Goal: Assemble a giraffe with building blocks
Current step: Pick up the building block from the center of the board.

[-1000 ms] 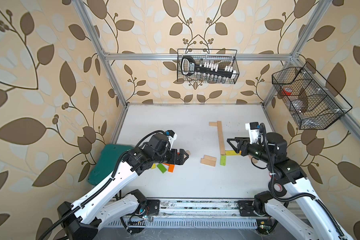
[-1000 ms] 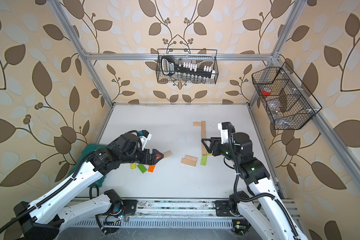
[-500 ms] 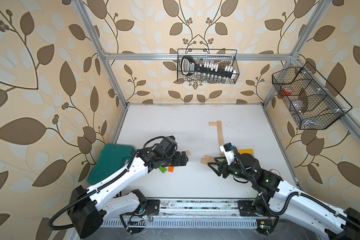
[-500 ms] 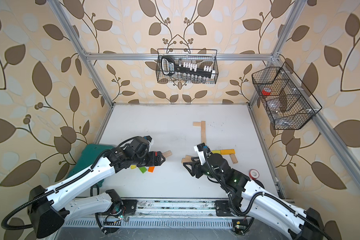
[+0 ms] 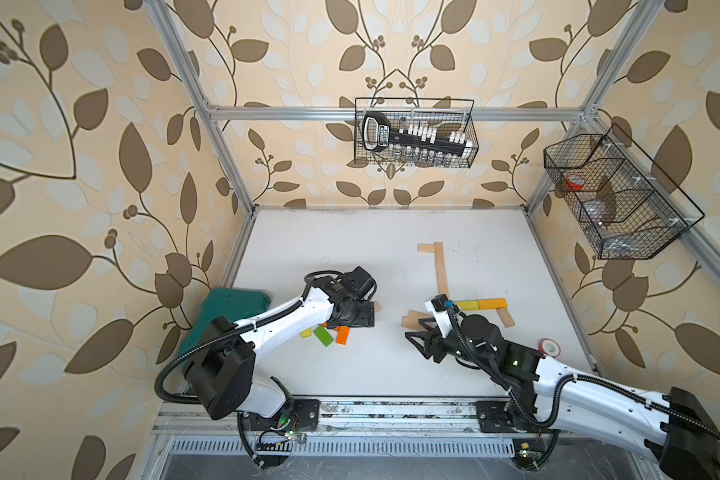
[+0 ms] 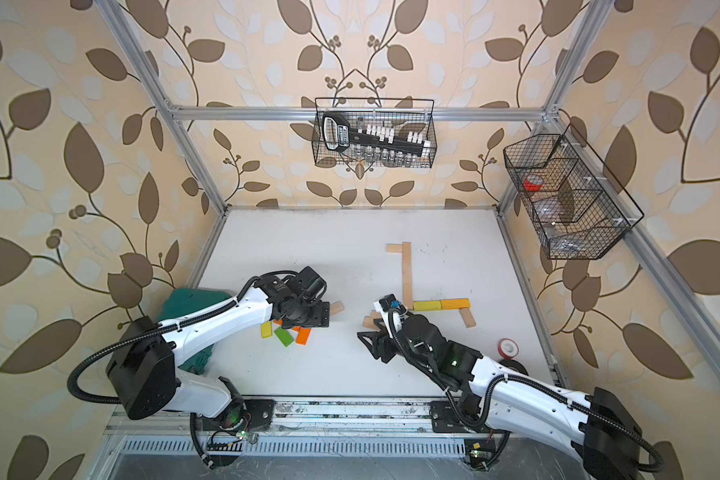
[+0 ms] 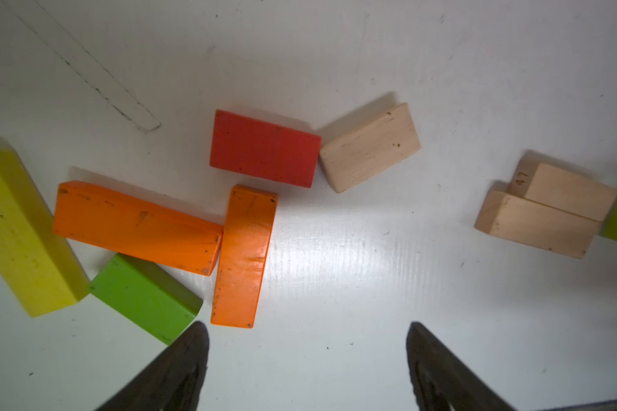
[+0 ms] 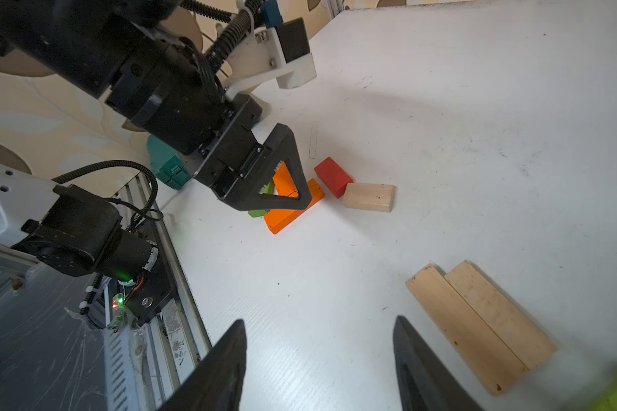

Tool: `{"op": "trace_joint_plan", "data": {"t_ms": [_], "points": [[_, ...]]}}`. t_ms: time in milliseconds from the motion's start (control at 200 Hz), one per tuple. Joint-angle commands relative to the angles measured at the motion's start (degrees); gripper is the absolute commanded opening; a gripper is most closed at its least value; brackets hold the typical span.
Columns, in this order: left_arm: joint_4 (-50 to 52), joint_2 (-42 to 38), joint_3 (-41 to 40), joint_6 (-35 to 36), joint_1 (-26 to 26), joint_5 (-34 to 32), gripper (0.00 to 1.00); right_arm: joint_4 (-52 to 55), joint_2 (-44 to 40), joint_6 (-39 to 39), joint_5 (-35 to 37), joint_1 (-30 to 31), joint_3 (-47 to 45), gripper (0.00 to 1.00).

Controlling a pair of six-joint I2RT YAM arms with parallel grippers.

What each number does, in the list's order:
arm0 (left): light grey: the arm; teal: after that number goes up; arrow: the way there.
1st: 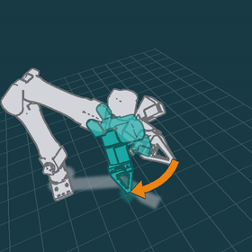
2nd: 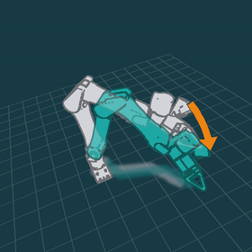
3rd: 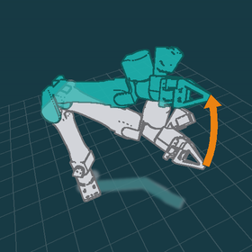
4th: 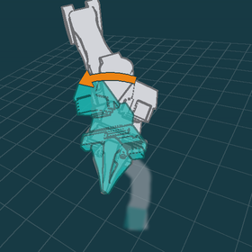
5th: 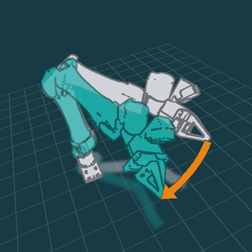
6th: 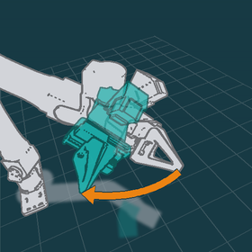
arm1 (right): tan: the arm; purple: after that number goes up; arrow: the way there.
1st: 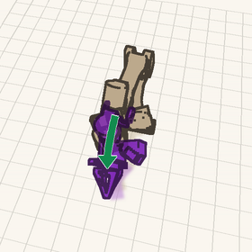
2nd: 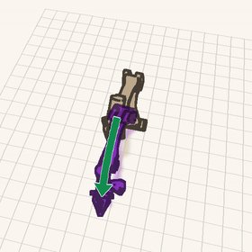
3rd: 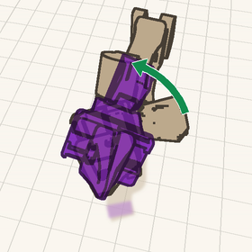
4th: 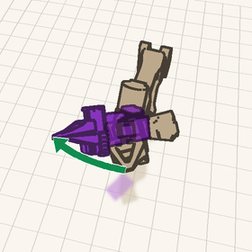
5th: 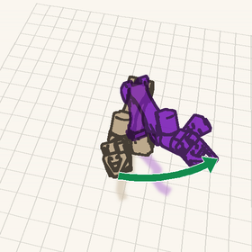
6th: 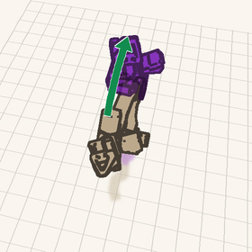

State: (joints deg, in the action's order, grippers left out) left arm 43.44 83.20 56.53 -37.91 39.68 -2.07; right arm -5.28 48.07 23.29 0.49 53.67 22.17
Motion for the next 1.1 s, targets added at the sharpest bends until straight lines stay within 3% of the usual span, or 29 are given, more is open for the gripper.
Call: {"op": "trace_joint_plan", "data": {"t_ms": [0,250,590,795,1095], "points": [[0.5,2.5,2.2,2.3,-0.5,0.3,0.84,-0.1,-1.6,-1.5,1.6,0.4,-0.7,0.62],[-3.7,11.7,8.3,-0.8,0.4,4.9,0.87,3.7,-5.1,-2.3,4.0,0.4,-1.0,0.62],[-3.2,20.8,14.0,-10.7,0.6,1.1,0.91,5.3,-7.0,-3.5,4.2,0.4,-1.2,0.63],[-4.4,24.6,16.1,-14.4,1.3,0.9,0.87,6.2,-7.4,-4.6,4.6,0.3,-1.3,0.63],[-2.8,28.6,18.9,-14.2,1.5,-2.5,0.79,6.2,-8.2,-5.9,5.1,0.3,-1.9,0.64]]}}
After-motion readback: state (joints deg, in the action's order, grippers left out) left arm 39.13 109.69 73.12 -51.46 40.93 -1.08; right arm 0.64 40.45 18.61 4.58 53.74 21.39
